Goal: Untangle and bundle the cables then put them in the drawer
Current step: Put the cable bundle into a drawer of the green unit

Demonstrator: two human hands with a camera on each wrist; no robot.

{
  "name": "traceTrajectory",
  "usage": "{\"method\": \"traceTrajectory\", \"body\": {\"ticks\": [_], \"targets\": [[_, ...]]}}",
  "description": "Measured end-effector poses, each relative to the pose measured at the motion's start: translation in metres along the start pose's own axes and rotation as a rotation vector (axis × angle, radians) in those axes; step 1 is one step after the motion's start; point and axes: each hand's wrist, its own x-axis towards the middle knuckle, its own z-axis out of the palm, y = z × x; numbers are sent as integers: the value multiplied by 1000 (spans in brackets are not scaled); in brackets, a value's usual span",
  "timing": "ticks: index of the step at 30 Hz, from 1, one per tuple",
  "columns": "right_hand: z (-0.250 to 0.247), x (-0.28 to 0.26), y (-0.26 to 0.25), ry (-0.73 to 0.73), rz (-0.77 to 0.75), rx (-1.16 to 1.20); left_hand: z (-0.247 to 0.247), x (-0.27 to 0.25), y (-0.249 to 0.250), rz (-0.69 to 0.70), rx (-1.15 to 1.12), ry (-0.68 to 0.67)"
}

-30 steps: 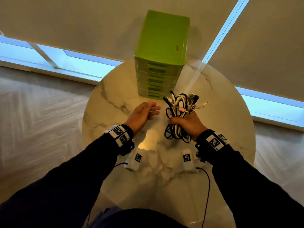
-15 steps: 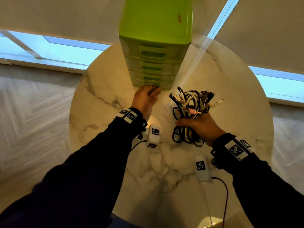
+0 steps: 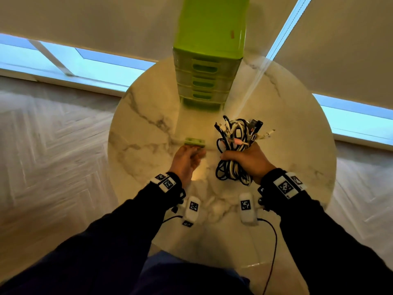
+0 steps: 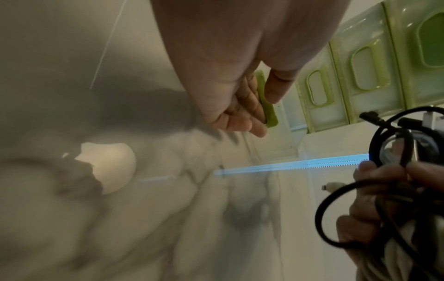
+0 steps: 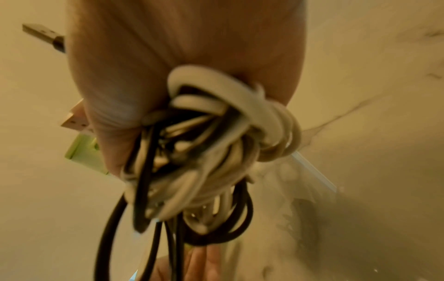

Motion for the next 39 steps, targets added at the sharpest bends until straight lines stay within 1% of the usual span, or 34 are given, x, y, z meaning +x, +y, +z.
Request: {"method": "traceTrajectory", "body": {"ticks": [2, 5, 7, 9, 12, 14, 17, 18, 20, 21, 23, 24, 27, 30, 32, 34, 35, 37, 39], "targets": [[7, -8, 2, 15, 7, -26, -12, -13, -9, -14, 3, -9], [20, -25, 2, 11, 14, -36, -26, -27, -16, 3, 9, -39], [27, -32, 2, 4, 20, -40, -28, -32, -16, 9, 11, -39], [33, -36, 3, -1, 27, -98, -29, -38, -13, -8, 17, -23], [41, -36, -1, 10, 60, -170, -35, -44, -8, -10, 102, -19], [48, -27, -9, 27, 91, -182, -42, -47, -2, 52, 179, -8], [58, -7, -25, 68, 154, -210, -49, -49, 20, 189, 282, 31], [62, 2, -29, 83, 176, -210, -52, -46, 29, 237, 358, 67], [71, 20, -35, 97, 206, -206, -61, -33, 48, 355, 582, 150], [76, 29, -37, 109, 225, -211, -65, -27, 57, 390, 692, 160], [85, 48, -40, 133, 258, -215, -70, -15, 68, 385, 844, 129], [89, 57, -39, 135, 261, -222, -70, -11, 71, 375, 875, 102], [101, 80, -38, 146, 280, -260, -71, -2, 72, 363, 817, 58], [116, 101, -39, 159, 258, -269, -78, 12, 73, 334, 797, 21], [127, 110, -36, 149, 253, -249, -82, 15, 75, 318, 839, -6], [133, 119, -23, 143, 236, -213, -86, 19, 77, 305, 868, -46], [134, 122, -14, 162, 235, -201, -88, 21, 79, 300, 877, -68], [134, 123, -3, 212, 257, -223, -90, 24, 86, 296, 909, -111], [137, 123, -1, 227, 262, -288, -89, 31, 102, 333, 941, -126]]}}
